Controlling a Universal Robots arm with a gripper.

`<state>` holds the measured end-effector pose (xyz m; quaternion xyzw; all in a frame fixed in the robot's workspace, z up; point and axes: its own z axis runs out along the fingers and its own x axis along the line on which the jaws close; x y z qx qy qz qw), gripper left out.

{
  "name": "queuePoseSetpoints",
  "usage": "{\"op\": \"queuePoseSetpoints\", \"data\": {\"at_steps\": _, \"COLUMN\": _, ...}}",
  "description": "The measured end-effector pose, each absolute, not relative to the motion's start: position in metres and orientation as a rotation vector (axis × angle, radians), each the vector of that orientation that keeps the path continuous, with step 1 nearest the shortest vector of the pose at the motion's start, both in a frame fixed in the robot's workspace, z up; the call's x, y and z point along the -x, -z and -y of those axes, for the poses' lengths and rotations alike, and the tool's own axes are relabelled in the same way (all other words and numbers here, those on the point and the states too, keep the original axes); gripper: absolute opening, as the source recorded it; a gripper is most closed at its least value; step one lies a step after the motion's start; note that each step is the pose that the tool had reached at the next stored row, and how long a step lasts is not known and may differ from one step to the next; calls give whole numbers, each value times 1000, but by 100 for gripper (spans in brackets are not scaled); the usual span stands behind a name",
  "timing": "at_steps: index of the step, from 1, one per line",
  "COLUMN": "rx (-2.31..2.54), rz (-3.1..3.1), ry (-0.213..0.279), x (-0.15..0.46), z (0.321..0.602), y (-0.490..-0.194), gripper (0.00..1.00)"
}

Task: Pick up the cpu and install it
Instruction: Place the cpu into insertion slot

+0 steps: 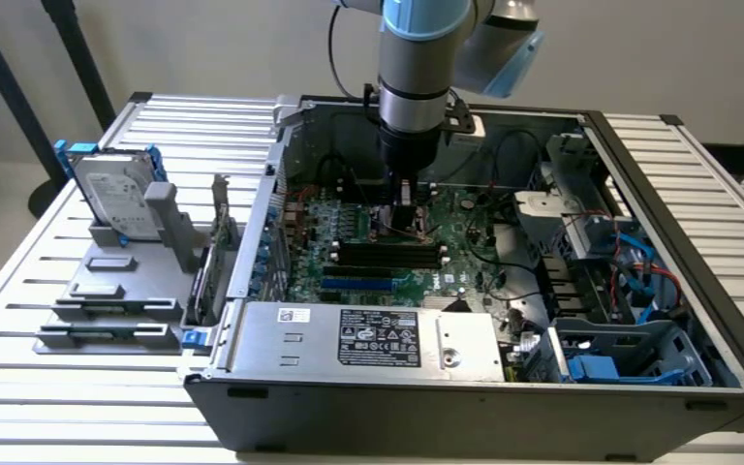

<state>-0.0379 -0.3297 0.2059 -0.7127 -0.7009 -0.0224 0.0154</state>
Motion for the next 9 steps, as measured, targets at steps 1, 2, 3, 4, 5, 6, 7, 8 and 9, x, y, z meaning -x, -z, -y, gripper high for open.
{"op": "queuePoseSetpoints", "data": {"at_steps": 1, "rx": 2218, "rz": 2181, "ry": 69, "x": 38, "z": 330, "y": -206, "gripper": 55}}
{"op": "queuePoseSetpoints", "data": {"at_steps": 2, "rx": 2218, "rz": 2181, "ry": 69, "x": 38, "z": 330, "y": -206, "gripper": 55}}
{"op": "queuePoseSetpoints", "data": {"at_steps": 3, "rx": 2218, "rz": 2181, "ry": 68, "x": 38, "z": 330, "y": -206, "gripper": 55}}
{"op": "queuePoseSetpoints", "data": {"at_steps": 4, "rx": 2218, "rz": 2182, "ry": 68, "x": 38, "z": 330, "y": -206, "gripper": 55}}
{"op": "queuePoseSetpoints", "data": {"at_steps": 5, "rx": 2219, "rz": 2182, "ry": 67, "x": 38, "z": 330, "y": -206, "gripper": 55}}
{"op": "queuePoseSetpoints", "data": {"at_steps": 6, "rx": 2219, "rz": 2182, "ry": 66, "x": 38, "z": 330, "y": -206, "gripper": 55}}
{"op": "queuePoseSetpoints", "data": {"at_steps": 7, "rx": 2220, "rz": 2183, "ry": 65, "x": 38, "z": 330, "y": -206, "gripper": 55}}
{"op": "queuePoseSetpoints", "data": {"at_steps": 8, "rx": 2220, "rz": 2183, "ry": 64, "x": 38, "z": 330, "y": -206, "gripper": 55}}
{"op": "queuePoseSetpoints", "data": {"at_steps": 9, "rx": 2221, "rz": 2184, "ry": 63, "x": 38, "z": 330, "y": -206, "gripper": 55}}
